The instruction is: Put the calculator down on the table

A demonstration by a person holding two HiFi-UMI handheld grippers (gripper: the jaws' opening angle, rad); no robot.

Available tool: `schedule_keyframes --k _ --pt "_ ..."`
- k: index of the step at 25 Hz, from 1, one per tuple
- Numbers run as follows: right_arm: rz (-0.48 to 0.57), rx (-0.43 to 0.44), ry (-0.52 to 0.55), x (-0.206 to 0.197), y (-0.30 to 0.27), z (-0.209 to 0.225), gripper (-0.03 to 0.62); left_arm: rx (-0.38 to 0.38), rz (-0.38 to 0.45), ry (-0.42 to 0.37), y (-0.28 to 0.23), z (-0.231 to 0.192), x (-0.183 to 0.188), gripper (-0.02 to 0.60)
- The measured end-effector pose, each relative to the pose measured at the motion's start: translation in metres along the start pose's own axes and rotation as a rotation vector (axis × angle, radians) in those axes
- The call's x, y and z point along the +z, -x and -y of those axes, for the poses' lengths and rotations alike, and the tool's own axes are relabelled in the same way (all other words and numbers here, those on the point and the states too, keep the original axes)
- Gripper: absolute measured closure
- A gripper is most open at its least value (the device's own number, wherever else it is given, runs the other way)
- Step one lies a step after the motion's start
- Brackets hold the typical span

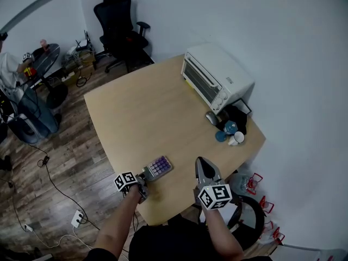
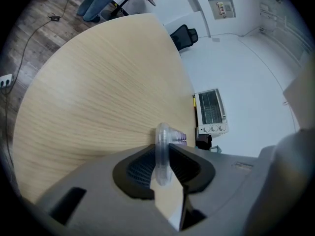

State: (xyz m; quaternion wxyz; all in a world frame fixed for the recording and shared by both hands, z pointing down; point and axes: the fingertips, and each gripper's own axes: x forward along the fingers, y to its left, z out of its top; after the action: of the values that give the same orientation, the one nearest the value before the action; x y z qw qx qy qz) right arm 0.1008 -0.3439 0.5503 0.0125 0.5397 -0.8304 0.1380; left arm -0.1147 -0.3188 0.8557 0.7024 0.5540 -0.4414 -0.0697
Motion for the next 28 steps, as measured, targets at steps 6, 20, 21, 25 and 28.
schedule_keyframes --k 6,20,21,25,28 --pt "0.005 0.012 -0.004 0.002 0.0 -0.002 0.585 -0.008 0.012 -0.073 -0.001 0.0 0.001 0.492" --pt "0.005 0.021 -0.03 0.0 -0.004 -0.005 0.585 -0.121 -0.009 -0.027 0.006 0.011 0.0 0.359" --pt "0.004 0.023 -0.032 -0.001 -0.004 -0.006 0.585 -0.126 -0.009 -0.028 0.009 0.012 0.001 0.355" --pt "0.006 0.029 -0.031 -0.001 -0.007 -0.007 0.585 -0.139 0.027 -0.009 0.025 0.009 0.011 0.356" --pt "0.012 0.036 -0.035 0.0 -0.008 -0.009 0.585 -0.139 0.055 -0.009 0.044 0.004 0.02 0.356"
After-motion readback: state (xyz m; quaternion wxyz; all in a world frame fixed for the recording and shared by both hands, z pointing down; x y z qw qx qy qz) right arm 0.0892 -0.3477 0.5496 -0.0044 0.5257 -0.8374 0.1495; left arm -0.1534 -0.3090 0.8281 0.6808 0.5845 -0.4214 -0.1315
